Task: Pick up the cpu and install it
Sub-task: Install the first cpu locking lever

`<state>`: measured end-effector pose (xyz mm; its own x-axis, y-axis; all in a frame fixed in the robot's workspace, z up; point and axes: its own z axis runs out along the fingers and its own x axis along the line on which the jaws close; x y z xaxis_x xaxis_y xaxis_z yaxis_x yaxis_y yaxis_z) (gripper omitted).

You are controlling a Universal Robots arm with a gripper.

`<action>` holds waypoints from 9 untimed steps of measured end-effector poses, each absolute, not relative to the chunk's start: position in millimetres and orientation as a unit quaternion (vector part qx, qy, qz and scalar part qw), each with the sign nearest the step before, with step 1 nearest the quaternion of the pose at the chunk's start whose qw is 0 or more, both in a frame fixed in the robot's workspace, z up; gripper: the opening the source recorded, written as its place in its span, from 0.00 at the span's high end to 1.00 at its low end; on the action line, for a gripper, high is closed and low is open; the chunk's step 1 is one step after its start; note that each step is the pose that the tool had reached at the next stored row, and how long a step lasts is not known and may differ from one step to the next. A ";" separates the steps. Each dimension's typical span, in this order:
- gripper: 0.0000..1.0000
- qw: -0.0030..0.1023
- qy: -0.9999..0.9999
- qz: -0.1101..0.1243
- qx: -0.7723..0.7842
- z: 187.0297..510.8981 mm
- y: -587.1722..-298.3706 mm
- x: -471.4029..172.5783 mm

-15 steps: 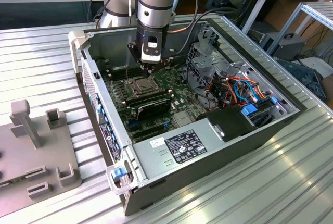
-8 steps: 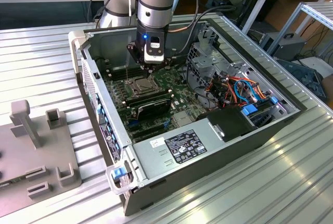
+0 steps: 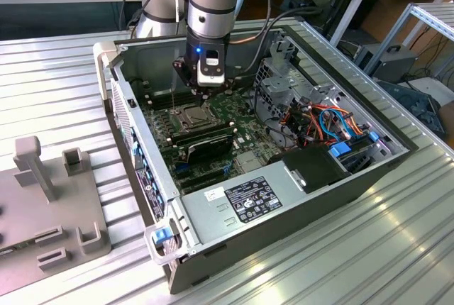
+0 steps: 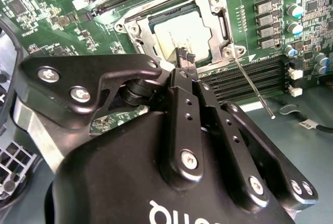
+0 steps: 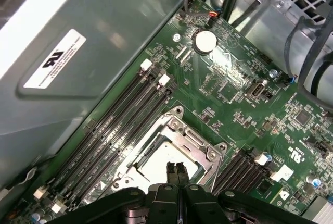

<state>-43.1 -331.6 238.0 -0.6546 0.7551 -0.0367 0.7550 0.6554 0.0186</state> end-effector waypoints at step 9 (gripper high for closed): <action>0.89 0.021 0.930 0.002 0.367 237.9 -331.6 -43.1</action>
<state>-43.1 -331.6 237.9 -0.7298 0.6827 -0.0367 0.6825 0.7306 0.0186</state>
